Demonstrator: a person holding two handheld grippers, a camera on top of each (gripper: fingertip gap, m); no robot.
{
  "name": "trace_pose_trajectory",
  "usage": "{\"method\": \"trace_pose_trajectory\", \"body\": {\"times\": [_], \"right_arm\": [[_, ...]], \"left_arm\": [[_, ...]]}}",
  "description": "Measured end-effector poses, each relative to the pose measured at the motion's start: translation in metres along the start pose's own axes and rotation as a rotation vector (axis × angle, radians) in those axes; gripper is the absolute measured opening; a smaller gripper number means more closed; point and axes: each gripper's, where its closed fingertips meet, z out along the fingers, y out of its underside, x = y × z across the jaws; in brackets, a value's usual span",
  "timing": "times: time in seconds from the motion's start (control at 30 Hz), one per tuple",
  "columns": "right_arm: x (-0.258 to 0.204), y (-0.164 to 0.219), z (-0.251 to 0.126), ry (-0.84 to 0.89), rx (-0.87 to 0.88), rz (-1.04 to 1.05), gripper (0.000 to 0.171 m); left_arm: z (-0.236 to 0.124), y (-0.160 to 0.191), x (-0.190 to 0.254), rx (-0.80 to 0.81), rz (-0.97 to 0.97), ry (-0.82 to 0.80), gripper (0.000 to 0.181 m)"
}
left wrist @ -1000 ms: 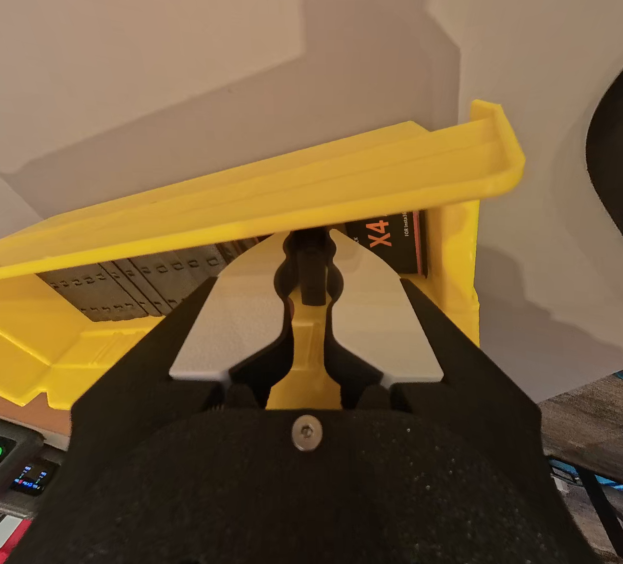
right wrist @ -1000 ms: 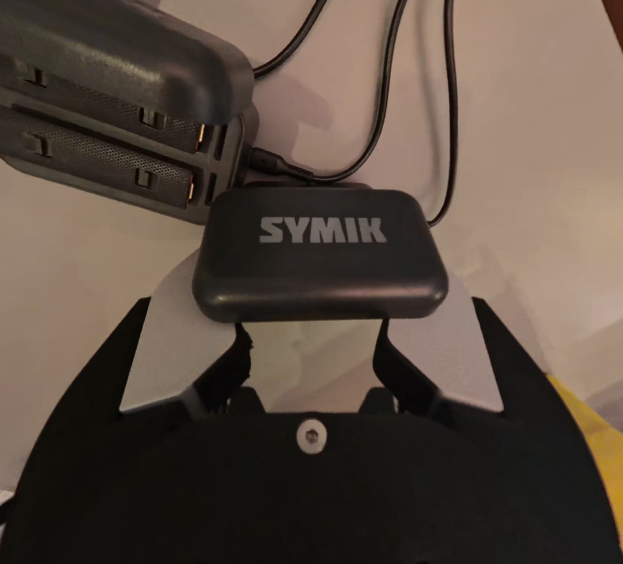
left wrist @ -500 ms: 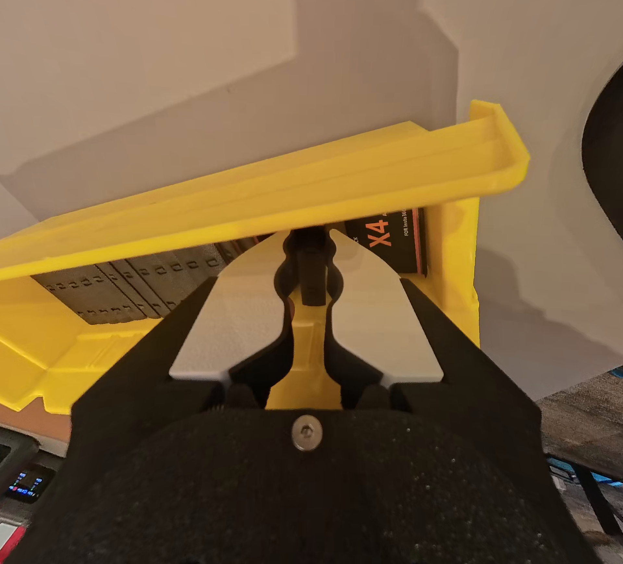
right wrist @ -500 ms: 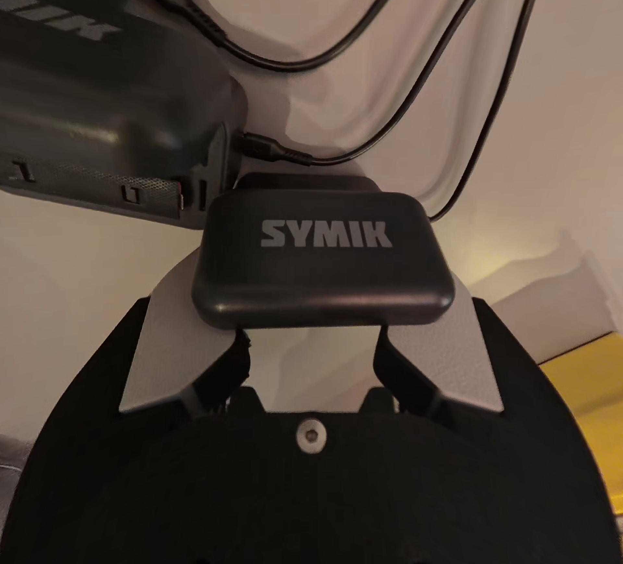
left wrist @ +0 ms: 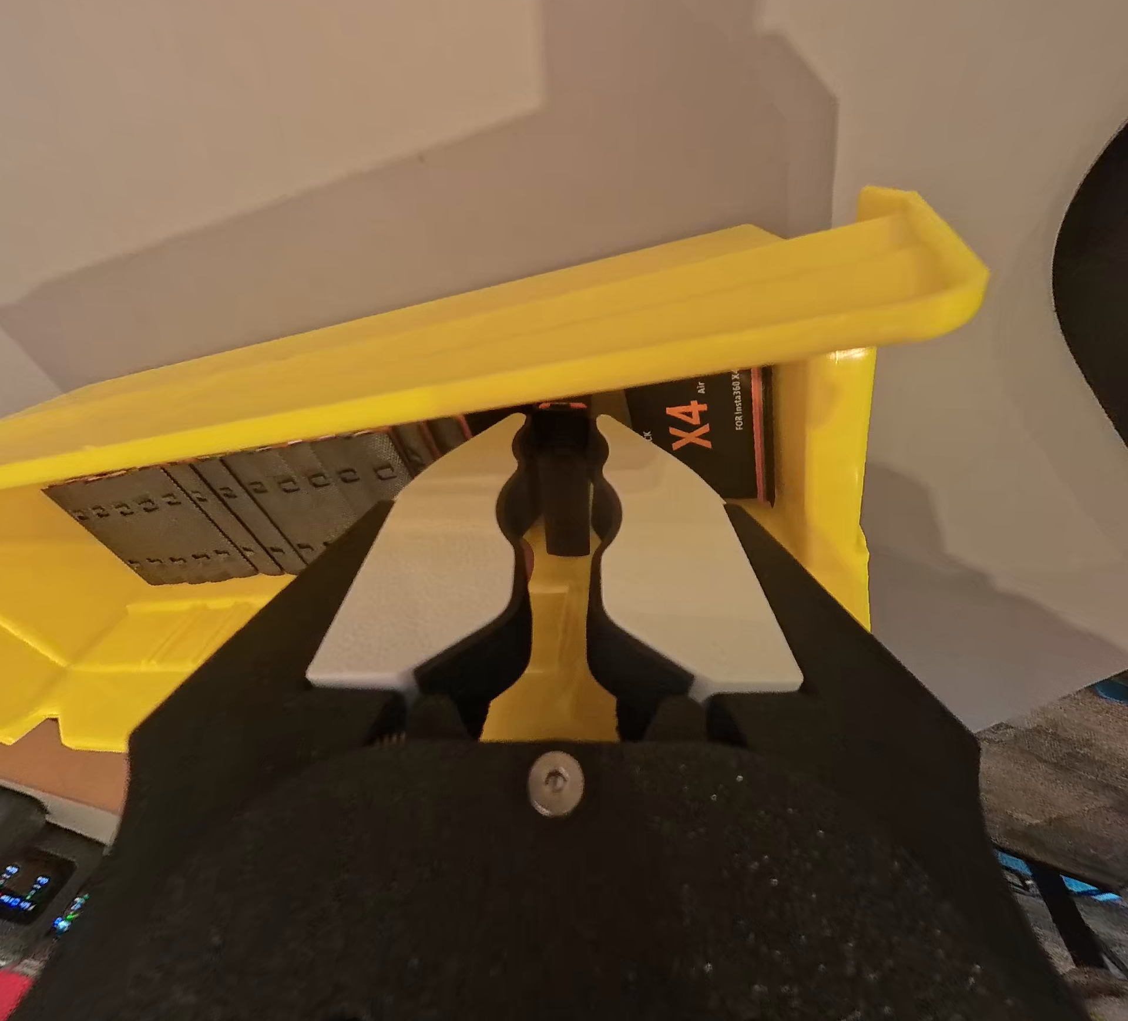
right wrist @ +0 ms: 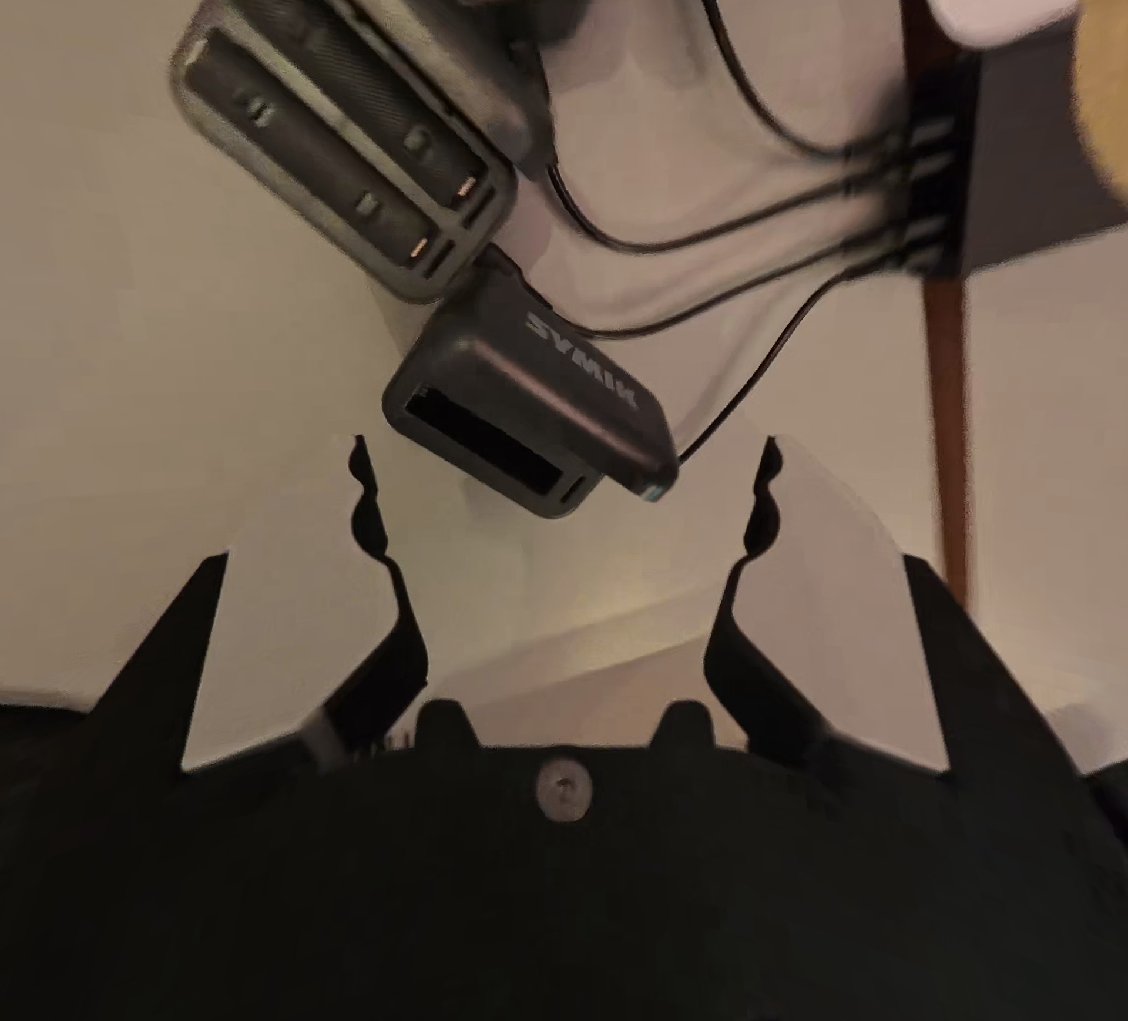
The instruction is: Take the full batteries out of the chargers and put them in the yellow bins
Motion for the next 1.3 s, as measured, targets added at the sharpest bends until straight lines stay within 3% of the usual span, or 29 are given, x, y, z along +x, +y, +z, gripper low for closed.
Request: {"method": "trace_pose_trajectory", "body": {"times": [0.07,0.13,0.2,0.23,0.27,0.43,0.7,0.9,1.0,1.13,1.3], "right_arm": [[0.004,-0.008,-0.008,0.042,0.053,-0.178,0.101],[0.008,-0.017,-0.013,0.078,0.084,-0.302,0.074],[0.010,-0.026,-0.017,0.085,0.108,-0.388,0.040],[0.008,-0.028,-0.018,0.064,0.113,-0.416,0.013],[0.008,-0.030,-0.018,0.041,0.107,-0.425,0.011],[0.013,-0.034,-0.014,-0.113,0.059,-0.271,0.011],[0.012,-0.035,-0.019,-0.140,0.140,-0.191,0.019],[-0.010,-0.051,-0.071,-0.081,0.493,-0.172,0.023],[-0.039,-0.055,-0.095,-0.020,0.671,-0.193,0.035],[-0.089,-0.051,-0.109,0.017,0.846,-0.196,0.059],[-0.151,-0.048,-0.115,0.000,1.056,-0.122,0.067]], "left_arm": [[0.000,0.000,0.000,0.005,-0.008,0.006,0.016],[0.000,-0.001,0.000,0.013,-0.010,0.014,0.015],[-0.001,-0.001,0.000,0.021,-0.010,0.021,0.016],[-0.002,-0.001,0.001,0.025,-0.011,0.027,0.016],[-0.005,-0.001,0.002,0.029,-0.011,0.034,0.016],[-0.020,-0.001,0.002,0.049,-0.010,0.029,0.015],[-0.055,-0.003,0.002,0.112,-0.010,-0.007,0.015],[-0.085,-0.009,-0.002,0.163,-0.001,-0.066,0.015],[-0.103,-0.023,0.000,0.230,0.011,-0.087,0.015],[-0.124,-0.051,0.014,0.345,0.054,-0.087,0.015],[-0.141,-0.102,0.053,0.520,0.150,-0.047,0.016]]}}
